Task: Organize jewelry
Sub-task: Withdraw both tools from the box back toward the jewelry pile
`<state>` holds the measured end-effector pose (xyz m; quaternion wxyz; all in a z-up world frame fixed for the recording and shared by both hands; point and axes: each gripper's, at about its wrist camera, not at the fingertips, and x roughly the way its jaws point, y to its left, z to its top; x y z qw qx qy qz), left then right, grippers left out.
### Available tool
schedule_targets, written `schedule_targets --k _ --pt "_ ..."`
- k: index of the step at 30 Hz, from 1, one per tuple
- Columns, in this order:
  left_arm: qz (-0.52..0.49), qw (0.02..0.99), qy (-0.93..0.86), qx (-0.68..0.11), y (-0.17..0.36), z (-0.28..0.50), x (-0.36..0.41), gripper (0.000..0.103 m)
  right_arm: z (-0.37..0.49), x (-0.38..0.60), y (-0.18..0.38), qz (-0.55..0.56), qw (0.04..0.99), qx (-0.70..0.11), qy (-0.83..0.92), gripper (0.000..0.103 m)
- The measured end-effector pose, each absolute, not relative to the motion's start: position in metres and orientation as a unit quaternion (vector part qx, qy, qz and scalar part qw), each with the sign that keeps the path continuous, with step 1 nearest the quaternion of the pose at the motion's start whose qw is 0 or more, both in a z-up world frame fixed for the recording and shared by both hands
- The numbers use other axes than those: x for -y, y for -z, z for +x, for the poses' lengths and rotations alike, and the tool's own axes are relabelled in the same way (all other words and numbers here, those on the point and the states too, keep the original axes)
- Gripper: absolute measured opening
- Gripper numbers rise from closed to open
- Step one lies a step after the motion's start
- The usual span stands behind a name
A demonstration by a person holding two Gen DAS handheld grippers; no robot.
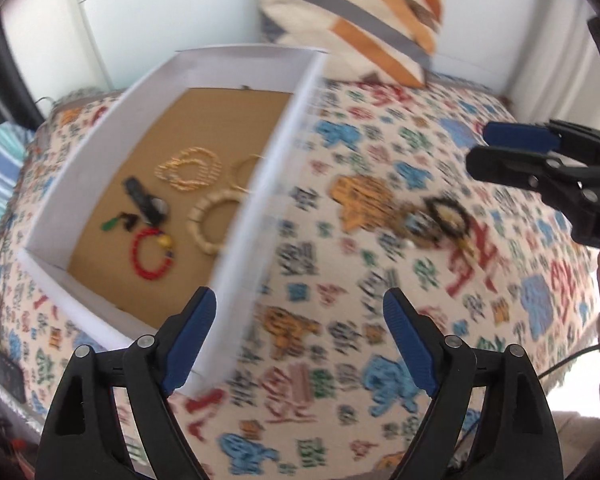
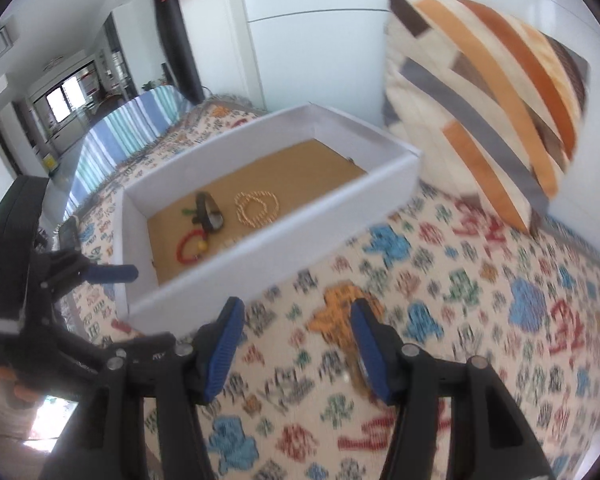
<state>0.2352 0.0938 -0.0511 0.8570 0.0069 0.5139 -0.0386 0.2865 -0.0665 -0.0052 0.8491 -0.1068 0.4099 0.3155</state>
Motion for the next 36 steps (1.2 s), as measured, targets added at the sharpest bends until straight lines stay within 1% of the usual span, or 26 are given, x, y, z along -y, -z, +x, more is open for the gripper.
schedule_targets --k 5,7,8,12,15,17,19,20,25,31,36 --pt "-0.007 0.851 0.067 -0.521 0.077 0.212 -0.045 0.087 0.247 0.124 0.031 -0.103 0.862 -0.421 -0.265 0.057" --pt "-0.018 0.848 0.075 -0.524 0.088 0.204 -0.03 0.087 0.234 0.147 0.043 -0.103 0.864 -0.428 -0.243 0.066" --pt "-0.021 0.847 0.077 -0.526 0.093 0.201 -0.024 0.087 0.229 0.157 0.049 -0.104 0.864 -0.433 -0.233 0.069" --pt "-0.011 0.839 0.079 -0.539 0.113 0.192 -0.002 0.087 0.21 0.2 0.077 -0.092 0.86 -0.463 -0.193 0.071" --pt "-0.005 0.845 0.072 -0.53 0.123 0.186 0.007 0.087 0.2 0.233 0.095 -0.068 0.861 -0.479 -0.158 0.075" --pt "0.004 0.856 0.058 -0.514 0.127 0.182 0.01 0.087 0.193 0.252 0.098 -0.044 0.872 -0.468 -0.135 0.076" --pt "0.01 0.865 0.047 -0.499 0.129 0.179 0.01 0.087 0.188 0.271 0.097 -0.017 0.885 -0.45 -0.115 0.082" --pt "0.01 0.868 0.044 -0.495 0.129 0.178 0.009 0.087 0.187 0.278 0.097 -0.003 0.889 -0.444 -0.108 0.082" --pt "-0.004 0.867 0.055 -0.495 0.131 0.177 0.006 0.088 0.186 0.29 0.1 0.013 0.892 -0.442 -0.096 0.086" --pt "-0.007 0.867 0.07 -0.494 0.131 0.172 0.009 0.088 0.187 0.28 0.111 0.005 0.886 -0.453 -0.099 0.086" --pt "-0.003 0.854 0.093 -0.512 0.135 0.171 0.014 0.089 0.186 0.274 0.112 -0.002 0.882 -0.458 -0.108 0.086"
